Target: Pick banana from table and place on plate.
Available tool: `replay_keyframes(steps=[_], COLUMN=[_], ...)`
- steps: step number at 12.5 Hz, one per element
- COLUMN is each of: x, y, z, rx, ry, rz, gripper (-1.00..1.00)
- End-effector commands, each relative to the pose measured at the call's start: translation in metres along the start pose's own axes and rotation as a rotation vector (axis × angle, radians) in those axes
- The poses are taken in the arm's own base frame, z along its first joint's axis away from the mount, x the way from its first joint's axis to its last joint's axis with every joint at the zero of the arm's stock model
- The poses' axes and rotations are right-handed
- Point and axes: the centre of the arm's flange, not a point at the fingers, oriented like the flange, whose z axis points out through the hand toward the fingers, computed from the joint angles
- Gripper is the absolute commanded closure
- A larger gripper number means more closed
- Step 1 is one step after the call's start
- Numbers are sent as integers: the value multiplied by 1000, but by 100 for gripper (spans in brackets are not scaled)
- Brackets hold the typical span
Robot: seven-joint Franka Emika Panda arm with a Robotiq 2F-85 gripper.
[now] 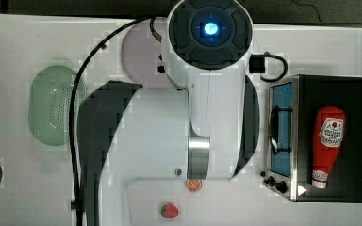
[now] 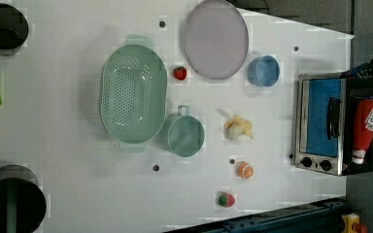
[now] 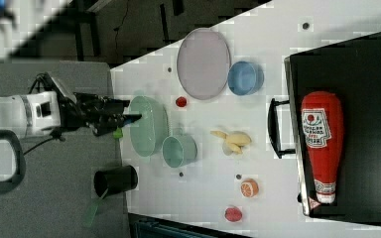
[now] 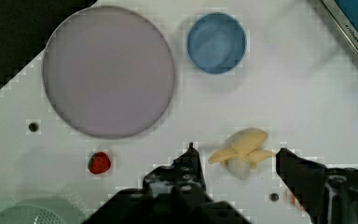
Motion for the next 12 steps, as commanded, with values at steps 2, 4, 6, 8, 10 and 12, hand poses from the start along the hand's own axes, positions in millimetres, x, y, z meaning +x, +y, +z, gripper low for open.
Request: replay_keyframes(steps=[2, 4, 6, 8, 10, 12], x=[-119, -117, -104, -89, -77, -67], y=[132, 129, 118, 104, 92, 81], z=[-97, -86, -60, -22, 28, 79], rx=[25, 9, 0, -3, -24, -34], ry=[15, 0, -8, -12, -33, -44], rz=[268, 267, 265, 262, 240, 210], gripper=[-81, -100, -100, -100, -100, -100])
